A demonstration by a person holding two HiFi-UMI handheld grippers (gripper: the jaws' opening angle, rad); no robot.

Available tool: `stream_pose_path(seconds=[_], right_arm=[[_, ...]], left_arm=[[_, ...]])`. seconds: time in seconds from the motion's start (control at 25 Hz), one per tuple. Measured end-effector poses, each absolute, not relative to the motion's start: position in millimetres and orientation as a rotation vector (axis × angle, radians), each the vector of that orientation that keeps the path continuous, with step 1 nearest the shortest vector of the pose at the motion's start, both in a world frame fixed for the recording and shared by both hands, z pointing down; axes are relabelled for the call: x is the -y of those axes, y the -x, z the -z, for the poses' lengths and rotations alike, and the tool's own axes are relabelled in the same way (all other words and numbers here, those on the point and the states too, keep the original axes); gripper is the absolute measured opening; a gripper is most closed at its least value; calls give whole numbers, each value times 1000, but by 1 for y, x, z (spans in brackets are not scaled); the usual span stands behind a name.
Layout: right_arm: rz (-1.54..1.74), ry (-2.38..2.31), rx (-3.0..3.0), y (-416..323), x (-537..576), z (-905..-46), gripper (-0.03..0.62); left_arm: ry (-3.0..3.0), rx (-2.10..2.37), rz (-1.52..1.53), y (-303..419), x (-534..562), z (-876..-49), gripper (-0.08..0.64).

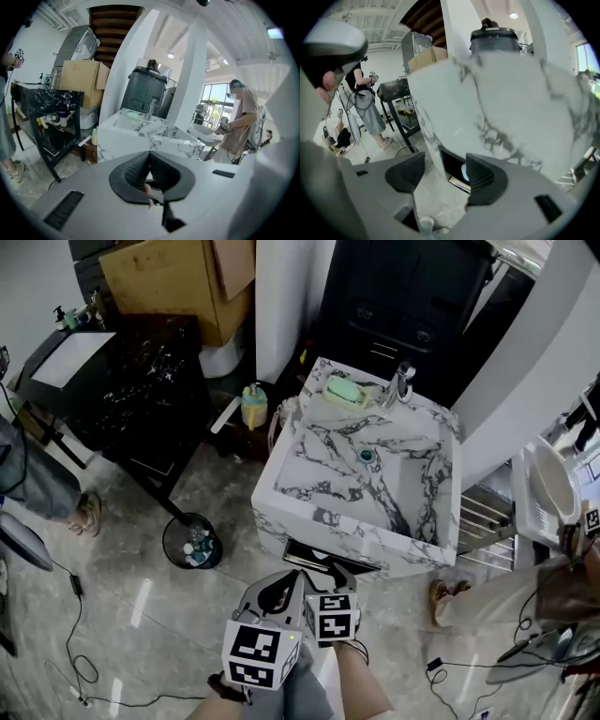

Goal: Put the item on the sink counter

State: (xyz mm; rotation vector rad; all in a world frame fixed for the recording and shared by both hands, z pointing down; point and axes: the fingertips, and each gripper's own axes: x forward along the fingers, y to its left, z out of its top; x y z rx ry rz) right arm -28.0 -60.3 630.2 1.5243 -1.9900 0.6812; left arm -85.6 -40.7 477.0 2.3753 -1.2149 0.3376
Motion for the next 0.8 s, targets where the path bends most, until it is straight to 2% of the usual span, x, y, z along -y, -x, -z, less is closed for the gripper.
stream_pose_path(seconds=[0.24,0.28,0.32,0.4,0.48,0.56,0.68,0.72,0.8], right_arm=[[-634,-1558,2098,26,65,-481,225],[-615,-1565,2121,24,67,-457,204],[-596,-1572,2147,21,69,-433,154],[-555,-1578,2201,17,72,-388,125],[-505,-1585,2251,11,69,-346,153],[-436,-1601,2292,5,65,-308,150],[-319,-1632,2346,1,58,-264,114],[-290,-1647,2360,-1,54,-251,76],[-236,-1674,2394,-4,49,-226,40]], left_arm=[[-2461,1210,-277,76,49,-360,15],[-2481,1211,-261,74,50,-343,15],[-2499,1215,-247,71,52,-327,15],[-2526,1223,-218,66,54,-300,15],[-2557,1216,-181,57,54,-274,15],[-2603,1215,-155,49,51,-249,15],[-2648,1225,-124,46,47,-220,15],[-2650,1219,-109,46,45,-213,15],[-2661,1209,-80,44,43,-198,15]])
